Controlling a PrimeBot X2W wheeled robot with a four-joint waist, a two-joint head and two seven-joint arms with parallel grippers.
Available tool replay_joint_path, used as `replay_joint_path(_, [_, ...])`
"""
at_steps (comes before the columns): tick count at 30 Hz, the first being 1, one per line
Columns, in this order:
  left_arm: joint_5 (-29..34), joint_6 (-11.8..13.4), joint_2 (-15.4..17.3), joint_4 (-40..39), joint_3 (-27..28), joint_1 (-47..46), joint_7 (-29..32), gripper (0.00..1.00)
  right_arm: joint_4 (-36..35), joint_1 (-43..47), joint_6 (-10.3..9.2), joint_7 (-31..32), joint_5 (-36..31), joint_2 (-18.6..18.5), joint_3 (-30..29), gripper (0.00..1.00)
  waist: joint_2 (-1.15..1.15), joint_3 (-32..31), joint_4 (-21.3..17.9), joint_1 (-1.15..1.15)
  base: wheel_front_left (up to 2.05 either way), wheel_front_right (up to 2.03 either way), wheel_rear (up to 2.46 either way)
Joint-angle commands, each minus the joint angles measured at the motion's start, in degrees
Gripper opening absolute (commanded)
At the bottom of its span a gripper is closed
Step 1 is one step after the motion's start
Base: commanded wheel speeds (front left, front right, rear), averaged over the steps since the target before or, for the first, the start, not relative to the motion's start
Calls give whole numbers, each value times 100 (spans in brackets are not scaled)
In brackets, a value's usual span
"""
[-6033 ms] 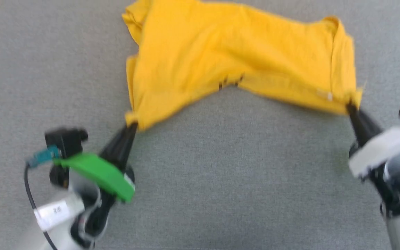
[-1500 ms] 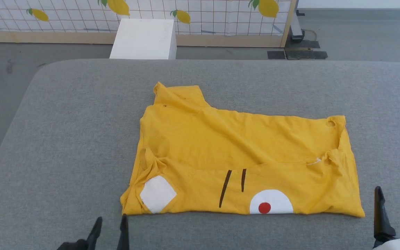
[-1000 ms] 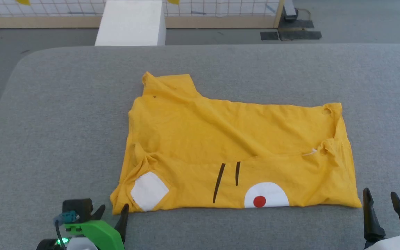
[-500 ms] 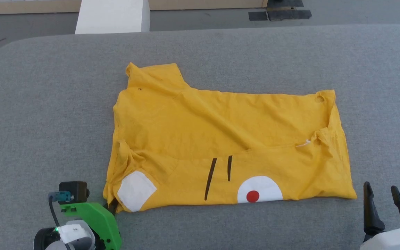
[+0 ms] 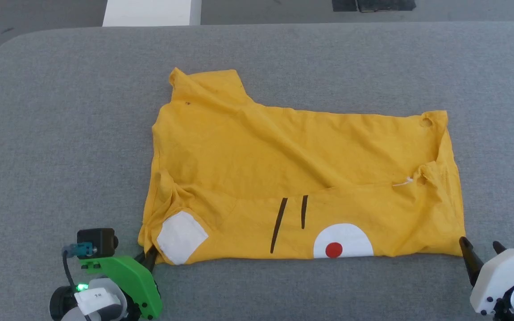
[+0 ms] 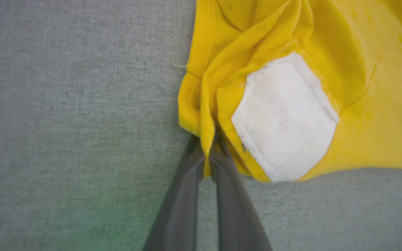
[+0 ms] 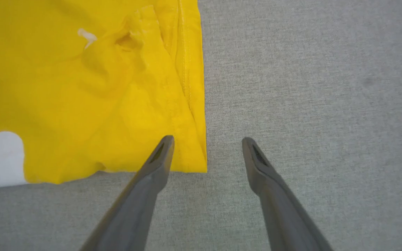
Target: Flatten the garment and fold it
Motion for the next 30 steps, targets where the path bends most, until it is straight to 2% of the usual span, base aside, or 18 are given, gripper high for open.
replay_joint_path(1, [-8,-16,-84,95,-104,35,49,0,44,-107,-9,108,-14,-8,-22,100,0,45,64,0,0,0,0])
replay_joint_path(7, [-35,10,-80,48,-135,10,82,0,504,-213,-9,366,261,-10,-26,100,0,107,166,0,0,0,0])
replay_joint_path(8, [-42,22,-77,50,-131,9,89,0,562,-227,-9,411,285,7,-8,82,0,116,174,0,0,0,0])
replay_joint_path(9, [-51,28,-75,49,-126,8,92,0,611,-249,-9,424,304,17,-7,46,0,126,178,0,0,0,0])
replay_joint_path(10, [-61,29,-68,49,-121,5,93,0,676,-284,-9,410,319,21,-15,17,0,139,185,0,0,0,0])
replay_joint_path(11, [-67,28,-60,54,-121,-1,95,0,743,-307,-9,401,300,7,-13,0,0,152,196,0,0,0,0])
replay_joint_path(18, [-252,9,-106,40,-77,7,116,0,834,-415,-9,290,391,-8,-45,0,0,175,259,0,0,0,0])
replay_joint_path(30, [-830,141,-113,-616,408,749,75,0,27,-90,-9,253,623,-6,-425,0,0,-376,215,0,0,0,0])
